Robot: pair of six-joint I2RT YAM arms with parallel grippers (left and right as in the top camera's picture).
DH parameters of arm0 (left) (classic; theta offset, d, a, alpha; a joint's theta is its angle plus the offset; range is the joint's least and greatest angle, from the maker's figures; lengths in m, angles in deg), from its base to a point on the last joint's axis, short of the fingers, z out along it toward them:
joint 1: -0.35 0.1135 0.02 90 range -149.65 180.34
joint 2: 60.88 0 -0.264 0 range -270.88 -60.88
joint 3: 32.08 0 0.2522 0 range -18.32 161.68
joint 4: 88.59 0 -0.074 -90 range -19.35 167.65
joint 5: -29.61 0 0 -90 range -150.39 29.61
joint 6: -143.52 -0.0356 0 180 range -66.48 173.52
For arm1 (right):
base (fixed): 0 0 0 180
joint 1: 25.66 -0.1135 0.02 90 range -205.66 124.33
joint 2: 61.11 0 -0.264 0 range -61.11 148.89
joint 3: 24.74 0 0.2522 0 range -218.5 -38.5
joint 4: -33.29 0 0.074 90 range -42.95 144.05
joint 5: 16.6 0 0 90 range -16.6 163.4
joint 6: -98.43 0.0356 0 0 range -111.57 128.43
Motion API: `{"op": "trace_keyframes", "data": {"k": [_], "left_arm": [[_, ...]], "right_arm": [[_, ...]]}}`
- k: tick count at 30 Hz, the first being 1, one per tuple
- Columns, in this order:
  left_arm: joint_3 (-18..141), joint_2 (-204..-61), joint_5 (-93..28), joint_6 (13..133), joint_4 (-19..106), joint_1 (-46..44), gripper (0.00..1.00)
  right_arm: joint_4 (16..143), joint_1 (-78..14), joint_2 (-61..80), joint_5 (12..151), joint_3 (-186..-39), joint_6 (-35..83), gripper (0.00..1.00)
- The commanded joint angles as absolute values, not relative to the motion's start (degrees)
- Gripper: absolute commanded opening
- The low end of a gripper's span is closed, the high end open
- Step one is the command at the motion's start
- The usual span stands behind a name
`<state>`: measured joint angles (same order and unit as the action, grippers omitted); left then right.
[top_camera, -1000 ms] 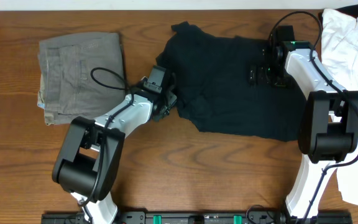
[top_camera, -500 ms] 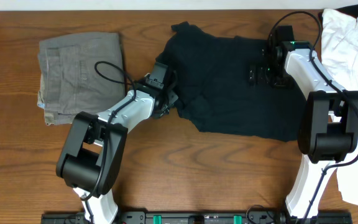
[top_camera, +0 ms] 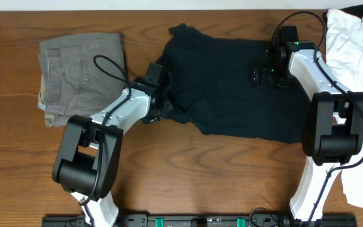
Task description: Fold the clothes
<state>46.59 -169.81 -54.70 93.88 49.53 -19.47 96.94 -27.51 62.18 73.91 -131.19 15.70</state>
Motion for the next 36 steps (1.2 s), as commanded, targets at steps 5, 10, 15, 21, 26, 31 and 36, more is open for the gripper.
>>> {"op": "trace_keyframes", "data": {"k": [5,10,15,21,26,31,36], "left_arm": [[47.79,-172.84,-56.82,82.07,46.58,-18.94,0.08],[49.56,-172.84,-57.45,75.54,43.82,-18.94,0.08],[50.06,-172.84,-60.05,74.1,43.14,-18.94,0.08],[51.55,-172.84,-60.07,69.59,42.07,-18.97,0.15],[51.59,-172.84,-60.9,68.11,42.07,-18.97,0.16],[51.94,-172.84,-61.56,68.06,42.07,-18.97,0.17],[51.94,-172.84,-61.54,68.09,42.07,-18.97,0.17]], "right_arm": [[96.26,-27.23,62.0,74.24,-132.15,16.55,0.99],[93.18,-27.23,62.0,75.4,-132.15,16.57,0.99],[98.3,-27.07,61.96,77.93,-132.17,15.78,0.99],[108.18,-24.67,61.55,77.74,-132.24,18.54,0.95],[114.82,-20.23,61.02,77.89,-132.26,20.27,0.79],[120.5,-14.99,58.99,78.37,-132.26,20.42,0.78],[125.33,-11.82,58.51,76.1,-131.65,21.21,0.79]]}}
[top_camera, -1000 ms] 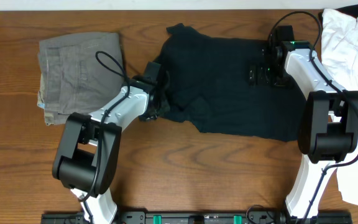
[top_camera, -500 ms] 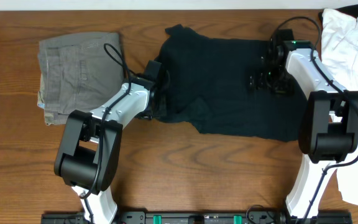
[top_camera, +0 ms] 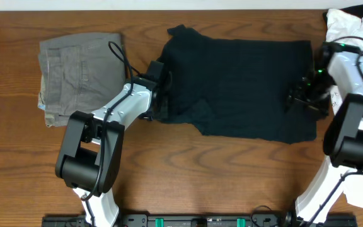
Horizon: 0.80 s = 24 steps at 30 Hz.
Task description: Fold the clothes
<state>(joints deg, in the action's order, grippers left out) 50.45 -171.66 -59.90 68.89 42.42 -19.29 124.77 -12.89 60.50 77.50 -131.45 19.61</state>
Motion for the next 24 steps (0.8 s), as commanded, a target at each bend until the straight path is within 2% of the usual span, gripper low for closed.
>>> {"op": "trace_keyframes", "data": {"k": [1,4,8,10,13,16,24], "left_arm": [[51.94,-172.84,-61.54,68.09,42.07,-18.97,0.17],[51.94,-172.84,-61.54,68.09,42.1,-18.97,0.17],[51.94,-172.84,-61.54,68.09,42.1,-18.94,0.17],[51.94,-172.84,-61.56,68.09,42.12,-18.94,0.21],[51.94,-172.84,-61.54,68.09,42.12,-18.94,0.21],[51.94,-172.84,-61.54,68.09,42.18,-18.94,0.21],[51.94,-172.84,-63.68,68.11,42.29,-18.94,0.21]], "right_arm": [[125.27,-11.4,58.51,75.13,-131.06,21.75,0.79],[122.71,-10.99,58.53,74.78,-128.98,21.73,0.72],[119.21,-10.99,58.53,74.89,-124.65,24.2,0.5],[116.79,-10.99,58.55,74.85,-122.31,24.31,0.38],[113.58,-10.99,58.59,73.47,-119.01,26.19,0.24],[110.01,-10.99,58.62,69.89,-117.15,27.78,0.18],[97.62,-11.01,59.34,69.76,-116.8,25.95,0.2]]}}
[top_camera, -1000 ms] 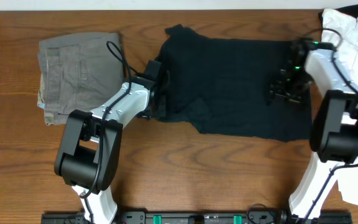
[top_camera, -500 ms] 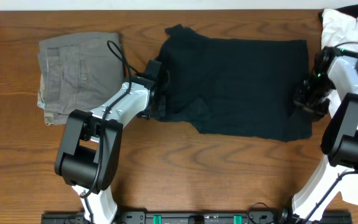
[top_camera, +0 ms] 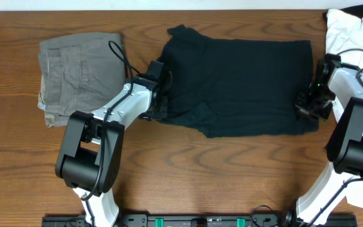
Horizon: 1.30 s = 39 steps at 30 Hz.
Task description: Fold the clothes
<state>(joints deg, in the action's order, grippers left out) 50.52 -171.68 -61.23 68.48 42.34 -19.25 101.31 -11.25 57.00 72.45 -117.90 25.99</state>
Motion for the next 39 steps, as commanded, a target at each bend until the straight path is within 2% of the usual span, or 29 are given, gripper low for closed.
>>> {"op": "trace_keyframes", "data": {"k": [1,3,11,16,21,27,36,39], "left_arm": [[51.94,-172.84,-63.68,68.11,42.29,-18.94,0.21],[51.94,-172.84,-63.68,68.11,42.31,-18.94,0.21],[52.73,-172.21,-66.72,67.65,42.86,-18.97,0.22],[55.55,-167.53,-72.07,67.67,40.92,-18.97,0.4],[55.96,-160.43,-70.17,67.78,40.26,-19.97,0.47],[55.96,-158.4,-56.62,63.69,40.0,-25.22,0.48],[55.9,-164.45,-56.55,53.0,41.96,-36.04,0.46],[55.79,-166.35,-56.55,51.76,41.86,-37.54,0.37]], "right_arm": [[96.44,-11.01,59.62,69.76,-116.8,25.93,0.2],[94.47,-11.03,60.19,69.78,-116.8,25.51,0.25],[92.05,-11.34,61.5,69.78,-116.78,25.53,0.31],[92.68,-11.34,61.5,69.78,-116.76,25.53,0.34],[93.03,-11.38,61.5,69.8,-116.76,25.53,0.38],[93.1,-11.38,61.5,69.78,-116.76,25.55,0.43],[93.14,-11.38,61.5,69.76,-116.76,25.53,0.45],[93.18,-11.38,61.5,69.76,-116.76,25.53,0.46]]}}
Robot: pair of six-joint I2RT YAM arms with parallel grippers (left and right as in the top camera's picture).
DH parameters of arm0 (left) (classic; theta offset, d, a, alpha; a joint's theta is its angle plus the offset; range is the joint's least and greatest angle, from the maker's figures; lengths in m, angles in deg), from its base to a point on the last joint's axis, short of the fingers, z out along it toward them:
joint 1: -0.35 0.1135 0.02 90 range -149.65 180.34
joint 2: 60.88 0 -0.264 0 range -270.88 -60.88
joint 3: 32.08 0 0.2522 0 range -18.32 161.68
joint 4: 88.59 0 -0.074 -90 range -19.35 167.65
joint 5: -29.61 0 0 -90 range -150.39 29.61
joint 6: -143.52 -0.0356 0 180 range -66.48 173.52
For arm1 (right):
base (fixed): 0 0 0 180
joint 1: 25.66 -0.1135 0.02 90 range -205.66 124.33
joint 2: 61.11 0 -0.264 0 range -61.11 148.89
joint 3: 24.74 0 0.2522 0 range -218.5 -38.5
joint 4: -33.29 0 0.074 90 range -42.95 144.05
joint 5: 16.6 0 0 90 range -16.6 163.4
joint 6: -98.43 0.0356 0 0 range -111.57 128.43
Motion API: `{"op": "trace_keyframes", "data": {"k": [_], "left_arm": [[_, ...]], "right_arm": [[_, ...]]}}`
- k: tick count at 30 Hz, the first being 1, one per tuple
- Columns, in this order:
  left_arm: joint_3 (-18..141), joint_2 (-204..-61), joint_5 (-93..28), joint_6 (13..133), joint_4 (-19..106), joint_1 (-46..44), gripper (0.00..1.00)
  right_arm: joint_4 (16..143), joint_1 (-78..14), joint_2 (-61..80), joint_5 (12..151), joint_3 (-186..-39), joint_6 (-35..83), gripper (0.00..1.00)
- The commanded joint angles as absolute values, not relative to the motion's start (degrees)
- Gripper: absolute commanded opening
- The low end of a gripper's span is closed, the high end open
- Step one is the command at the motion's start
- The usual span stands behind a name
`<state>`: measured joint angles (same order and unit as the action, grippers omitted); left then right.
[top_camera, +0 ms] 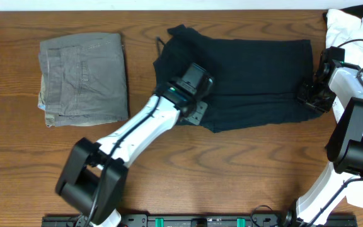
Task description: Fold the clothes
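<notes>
A dark navy shirt (pixel 251 69) lies spread across the middle of the table. My left gripper (pixel 198 113) is over the shirt's lower left part and looks shut on a fold of its cloth; the arm hides the cloth's left edge. At the shirt's right edge, by the lower right corner, my right gripper (pixel 307 98) appears shut on the cloth. The fingers are dark against dark cloth and hard to make out.
Folded grey trousers (pixel 84 75) lie at the left of the wooden table (pixel 188 176). A heap of white clothes (pixel 355 28) sits at the back right corner, and more white cloth shows at the right edge.
My left gripper has moved from the shirt's left edge rightward onto its lower left part, and the left side is drawn inward. The lower right corner sits slightly higher.
At first my left gripper was at the shirt's left sleeve and my right one over its upper right part. Then the right gripper was at the right edge near the lower corner. The bottom hem then lay higher, and now the left side is brought inward.
</notes>
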<state>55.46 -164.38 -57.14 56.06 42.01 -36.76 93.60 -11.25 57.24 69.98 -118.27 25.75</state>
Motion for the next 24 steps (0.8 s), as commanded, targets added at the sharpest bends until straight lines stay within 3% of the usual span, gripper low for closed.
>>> {"op": "trace_keyframes", "data": {"k": [1,24], "left_arm": [[55.79,-167.03,-56.58,51.56,41.96,-37.98,0.36],[54.98,-173.98,-68.77,50.73,47.8,-39.23,0.33]], "right_arm": [[93.16,-11.38,61.5,69.76,-116.76,25.53,0.46],[93.27,-11.38,61.5,69.78,-116.76,25.53,0.52]]}}
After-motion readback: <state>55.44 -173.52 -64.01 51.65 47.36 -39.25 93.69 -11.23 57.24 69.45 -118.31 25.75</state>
